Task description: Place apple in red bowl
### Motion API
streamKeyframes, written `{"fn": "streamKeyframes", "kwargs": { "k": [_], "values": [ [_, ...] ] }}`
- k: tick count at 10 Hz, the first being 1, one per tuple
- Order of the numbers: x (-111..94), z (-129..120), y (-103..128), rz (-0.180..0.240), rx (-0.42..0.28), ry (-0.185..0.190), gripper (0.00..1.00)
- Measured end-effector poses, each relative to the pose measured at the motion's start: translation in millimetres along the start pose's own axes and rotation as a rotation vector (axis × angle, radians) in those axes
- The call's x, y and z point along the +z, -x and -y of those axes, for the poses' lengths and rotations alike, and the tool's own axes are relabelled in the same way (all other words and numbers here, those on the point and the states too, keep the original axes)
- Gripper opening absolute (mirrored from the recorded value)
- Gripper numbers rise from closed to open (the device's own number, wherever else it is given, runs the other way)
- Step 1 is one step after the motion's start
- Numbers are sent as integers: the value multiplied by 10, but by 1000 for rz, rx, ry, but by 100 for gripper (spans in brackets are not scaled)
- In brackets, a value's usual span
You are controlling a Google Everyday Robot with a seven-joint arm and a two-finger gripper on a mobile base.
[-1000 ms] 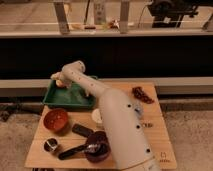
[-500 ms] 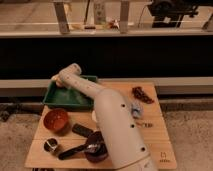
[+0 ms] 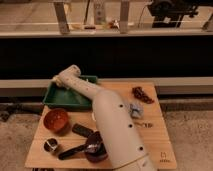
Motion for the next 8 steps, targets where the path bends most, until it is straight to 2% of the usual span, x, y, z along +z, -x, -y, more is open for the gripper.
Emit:
{"fn": "streamKeyframes", "kwargs": {
  "k": [2, 3, 4, 5, 6, 8],
  "values": [
    [-10, 32, 6, -3, -7, -5, 33],
    [-9, 53, 26, 0, -14, -6, 26],
    [-14, 82, 57, 4, -23, -8, 13],
    [-28, 98, 74, 5, -24, -7, 5],
    [-63, 105, 86, 6, -16, -4, 1],
    [-280, 138, 47, 17, 33, -1, 0]
  ]
}}
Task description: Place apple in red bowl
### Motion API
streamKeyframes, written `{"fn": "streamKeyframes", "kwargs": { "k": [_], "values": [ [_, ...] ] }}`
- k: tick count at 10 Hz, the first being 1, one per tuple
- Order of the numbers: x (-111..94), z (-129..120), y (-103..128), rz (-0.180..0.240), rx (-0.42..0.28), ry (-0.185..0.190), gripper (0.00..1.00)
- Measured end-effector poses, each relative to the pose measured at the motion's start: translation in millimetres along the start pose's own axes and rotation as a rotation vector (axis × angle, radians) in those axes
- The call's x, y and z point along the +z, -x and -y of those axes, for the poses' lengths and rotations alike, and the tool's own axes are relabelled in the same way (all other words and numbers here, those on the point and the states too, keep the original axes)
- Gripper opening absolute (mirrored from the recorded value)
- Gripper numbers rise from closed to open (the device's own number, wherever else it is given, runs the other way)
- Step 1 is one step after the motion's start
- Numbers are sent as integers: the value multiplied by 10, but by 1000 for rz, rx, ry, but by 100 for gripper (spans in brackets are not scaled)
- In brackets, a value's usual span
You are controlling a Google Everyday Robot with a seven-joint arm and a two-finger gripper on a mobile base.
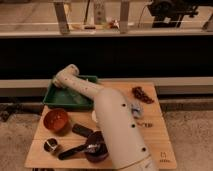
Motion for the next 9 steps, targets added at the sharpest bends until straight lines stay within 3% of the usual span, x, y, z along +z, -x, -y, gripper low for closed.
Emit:
{"fn": "streamKeyframes", "kwargs": {
  "k": [2, 3, 6, 9],
  "values": [
    [-341, 50, -49, 60, 70, -9, 0],
    [-587, 76, -34, 125, 102, 0, 0],
    [-1036, 57, 209, 372, 139, 14, 0],
    [-1461, 74, 589, 499, 146, 4, 0]
  ]
}}
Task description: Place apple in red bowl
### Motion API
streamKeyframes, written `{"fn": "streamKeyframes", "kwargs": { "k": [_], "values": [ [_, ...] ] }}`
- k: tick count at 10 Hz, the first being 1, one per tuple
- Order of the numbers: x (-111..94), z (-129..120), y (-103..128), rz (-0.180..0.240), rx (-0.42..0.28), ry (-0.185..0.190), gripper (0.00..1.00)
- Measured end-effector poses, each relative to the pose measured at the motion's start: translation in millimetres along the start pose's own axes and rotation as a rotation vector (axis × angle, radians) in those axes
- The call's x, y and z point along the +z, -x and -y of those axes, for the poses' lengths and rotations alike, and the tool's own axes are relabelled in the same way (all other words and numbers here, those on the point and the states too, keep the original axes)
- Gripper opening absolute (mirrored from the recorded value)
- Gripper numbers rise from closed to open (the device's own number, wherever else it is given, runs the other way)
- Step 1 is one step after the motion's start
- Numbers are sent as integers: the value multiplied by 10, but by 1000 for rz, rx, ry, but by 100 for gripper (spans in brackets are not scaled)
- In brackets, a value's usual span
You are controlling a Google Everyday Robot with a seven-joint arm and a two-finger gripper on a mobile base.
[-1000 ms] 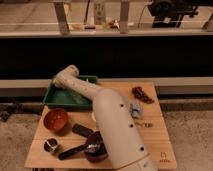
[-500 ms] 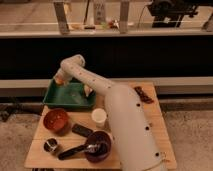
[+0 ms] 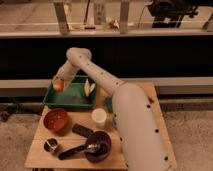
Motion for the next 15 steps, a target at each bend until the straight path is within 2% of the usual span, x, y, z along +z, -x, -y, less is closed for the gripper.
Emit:
{"fn": "streamKeyframes", "kwargs": {
  "k": [3, 6, 7, 9, 11, 12, 13, 15],
  "values": [
    [-48, -16, 444, 66, -19, -15, 0],
    [82, -186, 915, 175, -49, -34, 2],
    [119, -236, 1091, 215, -81, -30, 11],
    [167, -278, 1214, 227, -115, 1, 29],
    [207, -378, 1212, 224, -121, 38, 51],
    [291, -533, 1155, 218, -94, 72, 68],
    [365, -628, 1118, 218, -70, 90, 77],
    [433, -716, 1070, 222, -46, 104, 80]
  ]
}}
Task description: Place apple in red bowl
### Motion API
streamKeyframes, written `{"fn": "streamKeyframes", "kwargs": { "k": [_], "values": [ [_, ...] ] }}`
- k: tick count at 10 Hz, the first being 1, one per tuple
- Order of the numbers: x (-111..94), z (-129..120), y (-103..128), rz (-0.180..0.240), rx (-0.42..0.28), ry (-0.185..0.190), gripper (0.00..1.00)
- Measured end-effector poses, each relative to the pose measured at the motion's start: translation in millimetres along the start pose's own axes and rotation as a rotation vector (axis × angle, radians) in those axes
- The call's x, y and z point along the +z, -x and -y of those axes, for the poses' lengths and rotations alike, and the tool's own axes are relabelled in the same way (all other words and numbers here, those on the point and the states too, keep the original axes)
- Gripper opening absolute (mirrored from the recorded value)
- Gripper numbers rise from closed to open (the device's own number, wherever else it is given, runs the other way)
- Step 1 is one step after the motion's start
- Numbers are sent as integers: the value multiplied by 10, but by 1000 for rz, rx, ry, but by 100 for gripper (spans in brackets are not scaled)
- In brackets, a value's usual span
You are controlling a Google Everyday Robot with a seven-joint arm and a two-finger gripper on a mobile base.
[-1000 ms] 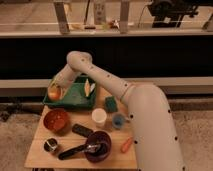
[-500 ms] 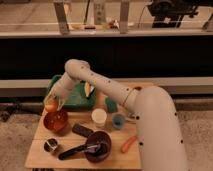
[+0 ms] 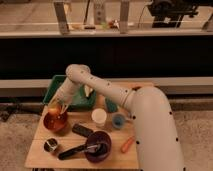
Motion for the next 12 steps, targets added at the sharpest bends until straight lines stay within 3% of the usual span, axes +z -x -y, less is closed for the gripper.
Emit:
{"fn": "streamKeyframes", "kwargs": {
  "k": [3, 4, 8, 12],
  "values": [
    [34, -12, -17, 14, 10, 8, 80],
    [3, -8, 2, 50, -13, -4, 80],
    [-212, 128, 109, 128, -102, -110, 80],
    [-217, 118, 105, 128, -102, -111, 80]
  ]
}}
